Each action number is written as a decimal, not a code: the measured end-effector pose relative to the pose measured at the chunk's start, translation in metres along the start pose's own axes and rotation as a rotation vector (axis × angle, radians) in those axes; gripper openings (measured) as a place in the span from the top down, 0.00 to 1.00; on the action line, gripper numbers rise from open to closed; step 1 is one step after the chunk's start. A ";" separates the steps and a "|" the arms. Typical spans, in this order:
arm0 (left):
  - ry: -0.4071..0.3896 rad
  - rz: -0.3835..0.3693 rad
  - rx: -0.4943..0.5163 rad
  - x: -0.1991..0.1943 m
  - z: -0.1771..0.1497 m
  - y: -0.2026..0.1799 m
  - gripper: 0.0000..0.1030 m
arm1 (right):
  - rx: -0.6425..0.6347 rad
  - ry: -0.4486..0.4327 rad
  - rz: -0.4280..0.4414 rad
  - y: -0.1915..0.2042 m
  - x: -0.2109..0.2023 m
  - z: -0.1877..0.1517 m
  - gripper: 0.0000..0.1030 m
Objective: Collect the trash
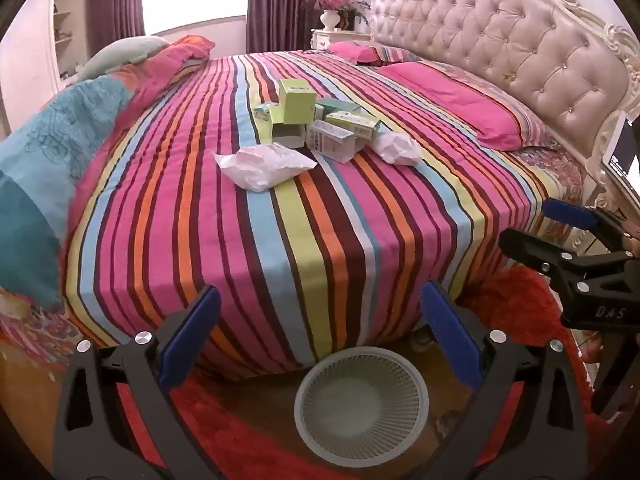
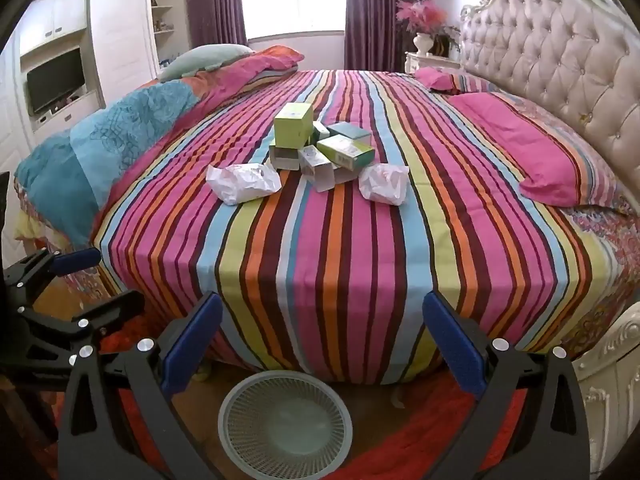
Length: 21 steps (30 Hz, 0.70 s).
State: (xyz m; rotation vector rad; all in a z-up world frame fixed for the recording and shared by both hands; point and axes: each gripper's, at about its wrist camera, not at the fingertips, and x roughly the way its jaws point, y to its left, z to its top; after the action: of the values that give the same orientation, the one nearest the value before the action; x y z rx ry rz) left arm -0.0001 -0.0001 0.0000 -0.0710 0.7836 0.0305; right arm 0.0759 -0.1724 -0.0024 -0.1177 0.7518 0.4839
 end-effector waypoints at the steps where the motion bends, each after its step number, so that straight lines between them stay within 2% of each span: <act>1: 0.006 -0.002 0.001 0.000 0.000 0.000 0.06 | 0.009 0.008 0.012 -0.001 0.001 0.000 0.07; 4: 0.002 0.009 0.013 -0.003 0.001 0.000 0.06 | 0.034 0.027 0.036 -0.006 0.001 0.005 0.07; 9: -0.028 0.036 0.016 -0.017 -0.002 -0.009 0.06 | -0.015 0.016 0.001 0.000 -0.002 0.003 0.07; 10: -0.024 0.031 0.021 -0.017 -0.005 -0.016 0.06 | -0.012 0.013 0.000 0.001 -0.003 0.003 0.07; 12: -0.002 0.008 0.024 -0.013 0.003 -0.005 0.06 | -0.016 0.017 -0.001 0.001 -0.003 0.004 0.07; 21: 0.006 0.018 0.073 -0.010 0.006 -0.017 0.06 | -0.016 0.016 -0.017 -0.004 -0.006 0.006 0.07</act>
State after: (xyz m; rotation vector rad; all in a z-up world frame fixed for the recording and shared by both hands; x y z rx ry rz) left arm -0.0024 -0.0165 0.0119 0.0058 0.7908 0.0190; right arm 0.0776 -0.1762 0.0058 -0.1430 0.7621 0.4734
